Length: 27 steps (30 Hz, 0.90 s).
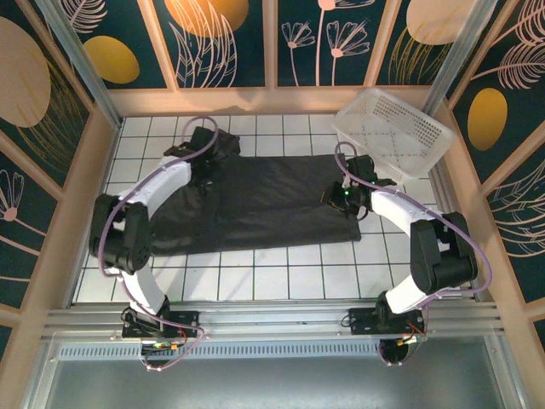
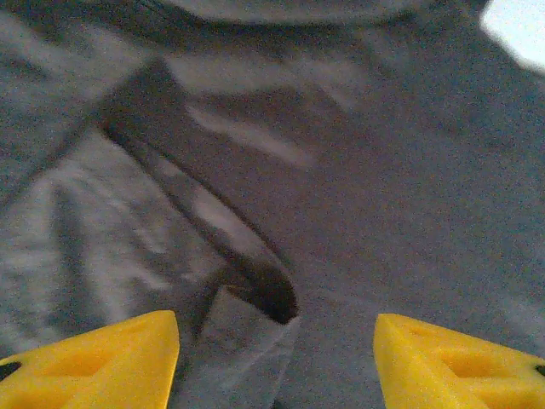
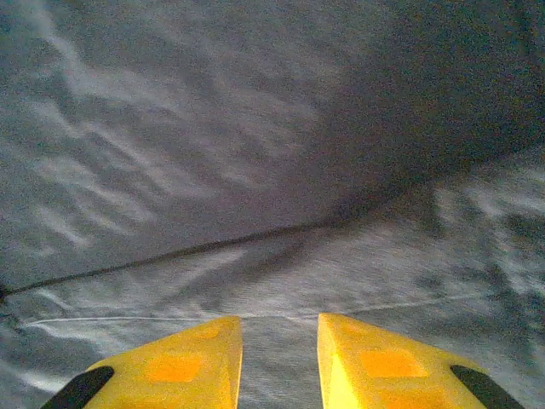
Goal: Fold and stack the t-shirts
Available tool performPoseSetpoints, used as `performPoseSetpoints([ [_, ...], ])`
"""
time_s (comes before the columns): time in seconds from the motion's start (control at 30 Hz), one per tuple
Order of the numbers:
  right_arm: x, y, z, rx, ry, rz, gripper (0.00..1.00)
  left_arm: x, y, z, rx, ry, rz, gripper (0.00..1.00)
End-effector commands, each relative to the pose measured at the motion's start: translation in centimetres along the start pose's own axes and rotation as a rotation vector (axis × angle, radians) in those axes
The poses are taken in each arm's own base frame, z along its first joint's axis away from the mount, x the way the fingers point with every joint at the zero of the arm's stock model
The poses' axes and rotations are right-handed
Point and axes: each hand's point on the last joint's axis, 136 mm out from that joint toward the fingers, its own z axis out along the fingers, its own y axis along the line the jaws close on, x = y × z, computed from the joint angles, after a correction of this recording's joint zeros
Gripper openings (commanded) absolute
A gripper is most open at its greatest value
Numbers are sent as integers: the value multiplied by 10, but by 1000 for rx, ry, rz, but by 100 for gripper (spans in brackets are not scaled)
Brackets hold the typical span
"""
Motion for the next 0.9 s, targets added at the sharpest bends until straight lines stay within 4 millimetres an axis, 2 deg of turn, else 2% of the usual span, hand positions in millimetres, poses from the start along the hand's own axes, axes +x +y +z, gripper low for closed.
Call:
performPoseSetpoints([
  [0.0, 13, -23, 0, 85, 14, 40, 28, 16, 66, 10, -119, 80, -158, 55],
  [0.07, 22, -39, 6, 144, 44, 71, 27, 23, 84, 19, -122, 115, -212, 51],
  [0.23, 41, -67, 16, 264, 121, 123, 26, 46, 103, 45, -130, 185, -260, 45],
  [0.4, 70, -92, 14, 389, 235, 163, 27, 83, 130, 60, -236, 263, -241, 42],
  [0.53, 97, -100, 4, 454, 334, 170, 28, 100, 154, 56, -329, 281, -202, 42],
  [0.57, 106, -101, 0, 465, 360, 167, 28, 110, 162, 54, -348, 298, -197, 42],
  [0.73, 138, -100, -14, 459, 425, 189, 29, 125, 179, 42, -390, 314, -186, 41],
  [0.8, 146, -97, -19, 446, 428, 195, 30, 123, 183, 32, -391, 295, -198, 41],
  [0.87, 143, -91, -21, 426, 409, 192, 30, 117, 186, 25, -404, 272, -212, 41],
])
